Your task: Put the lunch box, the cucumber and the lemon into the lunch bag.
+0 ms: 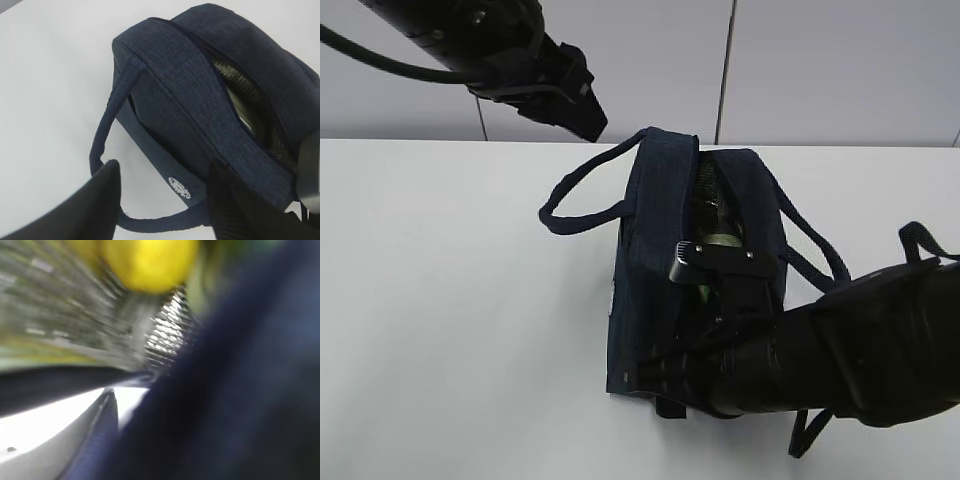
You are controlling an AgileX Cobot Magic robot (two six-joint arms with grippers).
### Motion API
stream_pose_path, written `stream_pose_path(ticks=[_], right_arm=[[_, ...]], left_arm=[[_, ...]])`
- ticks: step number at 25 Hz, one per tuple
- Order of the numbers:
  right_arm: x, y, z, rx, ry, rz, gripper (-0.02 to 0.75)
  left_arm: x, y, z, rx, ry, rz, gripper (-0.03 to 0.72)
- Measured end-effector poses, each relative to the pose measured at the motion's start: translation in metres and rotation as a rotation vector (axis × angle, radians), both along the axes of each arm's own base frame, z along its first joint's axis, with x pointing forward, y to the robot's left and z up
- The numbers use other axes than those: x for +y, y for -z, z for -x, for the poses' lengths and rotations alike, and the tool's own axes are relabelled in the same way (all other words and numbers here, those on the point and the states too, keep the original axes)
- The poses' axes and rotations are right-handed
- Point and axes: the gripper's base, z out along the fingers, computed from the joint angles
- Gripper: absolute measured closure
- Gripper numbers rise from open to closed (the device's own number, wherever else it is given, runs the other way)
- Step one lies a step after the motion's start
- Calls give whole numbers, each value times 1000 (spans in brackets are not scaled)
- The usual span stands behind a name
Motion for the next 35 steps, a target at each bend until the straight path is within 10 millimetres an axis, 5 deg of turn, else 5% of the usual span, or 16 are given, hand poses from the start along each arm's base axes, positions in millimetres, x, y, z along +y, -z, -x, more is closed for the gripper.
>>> stream_pose_path(ticks=[8, 21, 35], right_arm=[[-1, 2, 0, 4, 11, 8, 426], [0, 2, 0, 4, 1, 4, 729], [9, -1, 6, 41, -78, -88, 738]], left_arm=[[0, 0, 0, 5, -1, 8, 305], [0, 0, 1, 10, 1, 5, 305], [0, 0, 1, 13, 2, 3, 305]])
